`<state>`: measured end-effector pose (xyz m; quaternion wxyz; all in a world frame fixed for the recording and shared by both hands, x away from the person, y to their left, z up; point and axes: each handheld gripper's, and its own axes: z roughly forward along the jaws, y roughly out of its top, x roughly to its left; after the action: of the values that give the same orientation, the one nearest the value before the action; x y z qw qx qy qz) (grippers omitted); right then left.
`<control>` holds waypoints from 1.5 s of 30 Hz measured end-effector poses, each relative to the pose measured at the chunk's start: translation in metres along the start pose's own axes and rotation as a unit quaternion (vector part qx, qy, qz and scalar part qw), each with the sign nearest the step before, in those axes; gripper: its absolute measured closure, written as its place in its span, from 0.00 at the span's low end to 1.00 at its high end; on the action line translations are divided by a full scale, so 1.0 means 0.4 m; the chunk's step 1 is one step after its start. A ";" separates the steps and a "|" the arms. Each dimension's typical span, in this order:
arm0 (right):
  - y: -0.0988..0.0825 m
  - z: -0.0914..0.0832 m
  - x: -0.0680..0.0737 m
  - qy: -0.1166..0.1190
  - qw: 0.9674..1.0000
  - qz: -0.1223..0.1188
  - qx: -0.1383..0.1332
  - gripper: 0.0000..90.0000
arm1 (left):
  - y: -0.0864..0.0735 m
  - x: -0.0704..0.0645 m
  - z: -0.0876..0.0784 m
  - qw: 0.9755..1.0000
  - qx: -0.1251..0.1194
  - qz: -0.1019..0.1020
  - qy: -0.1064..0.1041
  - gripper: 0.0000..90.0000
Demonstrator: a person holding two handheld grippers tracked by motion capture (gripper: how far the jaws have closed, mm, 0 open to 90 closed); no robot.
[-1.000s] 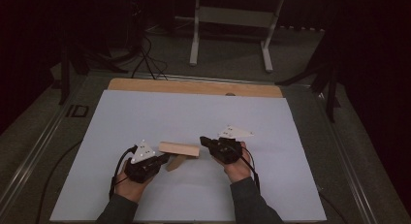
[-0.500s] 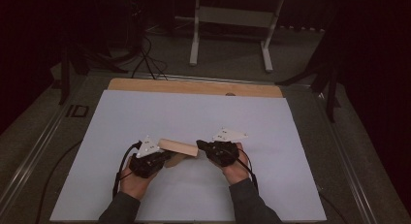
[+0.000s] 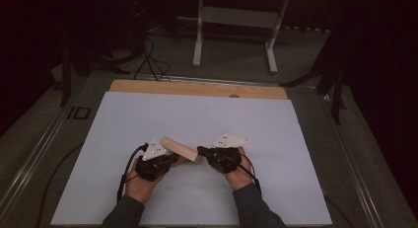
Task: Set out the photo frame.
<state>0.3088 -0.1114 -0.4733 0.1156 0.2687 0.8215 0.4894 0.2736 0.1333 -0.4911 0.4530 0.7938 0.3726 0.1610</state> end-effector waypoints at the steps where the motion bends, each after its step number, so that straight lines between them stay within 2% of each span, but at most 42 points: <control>1: 0.000 0.000 0.000 0.000 1.000 0.000 0.000 1.00 | 0.000 0.001 0.001 1.000 0.001 0.001 0.001 1.00; 3: 0.001 0.003 0.009 0.002 1.000 -0.008 0.005 1.00 | 0.000 0.003 0.002 1.000 0.002 -0.001 0.001 1.00; 21: 0.001 0.009 0.034 0.011 1.000 -0.020 0.011 1.00 | -0.004 0.010 0.006 1.000 0.007 -0.006 0.010 1.00; 45: 0.006 0.028 0.064 0.026 0.999 -0.028 0.018 1.00 | -0.011 0.031 0.011 1.000 0.008 -0.024 0.014 1.00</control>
<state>0.2934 -0.0882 -0.4749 0.1031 0.2344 0.8402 0.4779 0.2824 0.1412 -0.4981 0.4455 0.7857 0.3993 0.1577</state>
